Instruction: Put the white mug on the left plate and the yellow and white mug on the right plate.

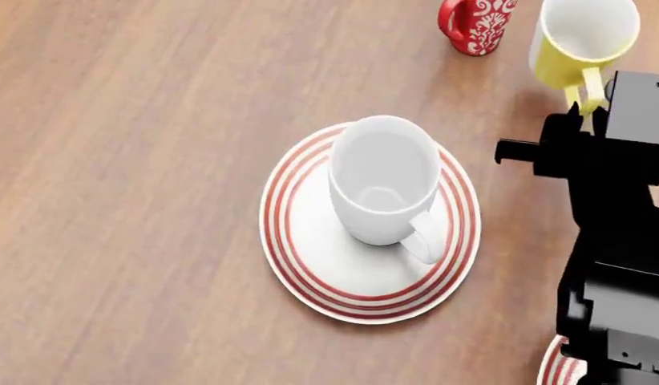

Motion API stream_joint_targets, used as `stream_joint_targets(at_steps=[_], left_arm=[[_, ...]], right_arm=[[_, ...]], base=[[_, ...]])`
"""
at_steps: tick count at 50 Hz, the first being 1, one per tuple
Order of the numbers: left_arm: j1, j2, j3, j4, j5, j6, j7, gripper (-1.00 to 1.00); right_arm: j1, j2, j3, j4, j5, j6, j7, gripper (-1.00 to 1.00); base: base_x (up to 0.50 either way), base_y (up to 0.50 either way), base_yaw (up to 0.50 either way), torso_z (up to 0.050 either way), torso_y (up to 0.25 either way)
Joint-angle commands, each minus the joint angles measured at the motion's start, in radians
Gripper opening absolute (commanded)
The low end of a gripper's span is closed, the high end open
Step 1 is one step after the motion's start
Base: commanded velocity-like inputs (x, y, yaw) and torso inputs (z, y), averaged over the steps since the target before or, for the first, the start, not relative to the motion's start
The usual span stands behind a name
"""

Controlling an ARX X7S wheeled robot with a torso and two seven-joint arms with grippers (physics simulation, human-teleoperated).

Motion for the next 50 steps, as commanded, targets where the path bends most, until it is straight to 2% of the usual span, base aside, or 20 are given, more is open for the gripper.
stream_joint_targets(at_steps=[1, 20, 33, 37, 50], left_arm=[[-0.004, 0.001, 0.007, -0.013, 0.004, 0.008, 0.003, 1.00], [0.000, -0.002, 0.015, -0.021, 0.011, 0.023, 0.009, 1.00], [-0.004, -0.010, 0.010, -0.014, 0.002, 0.016, 0.004, 1.00], [-0.005, -0.009, 0.015, -0.016, 0.005, 0.018, 0.004, 1.00], [-0.005, -0.011, 0.017, -0.017, 0.003, 0.020, 0.001, 1.00]], right_arm=[[-0.172, 0.005, 0.027, -0.373, 0.037, 0.059, -0.012, -1.00], [-0.366, 0.016, 0.041, -0.639, 0.052, 0.042, -0.001, -1.00], [-0.481, 0.018, 0.029, -0.862, 0.064, 0.132, 0.011, -1.00], [-0.474, 0.017, 0.027, -0.840, 0.072, 0.178, 0.014, -1.00], [-0.474, 0.019, 0.024, -0.839, 0.076, 0.177, 0.017, -1.00]], base=[[0.00, 0.00, 0.00, 0.000, 0.000], [0.00, 0.00, 0.00, 0.000, 0.000], [0.00, 0.00, 0.00, 0.000, 0.000], [0.00, 0.00, 0.00, 0.000, 0.000], [0.00, 0.00, 0.00, 0.000, 0.000]])
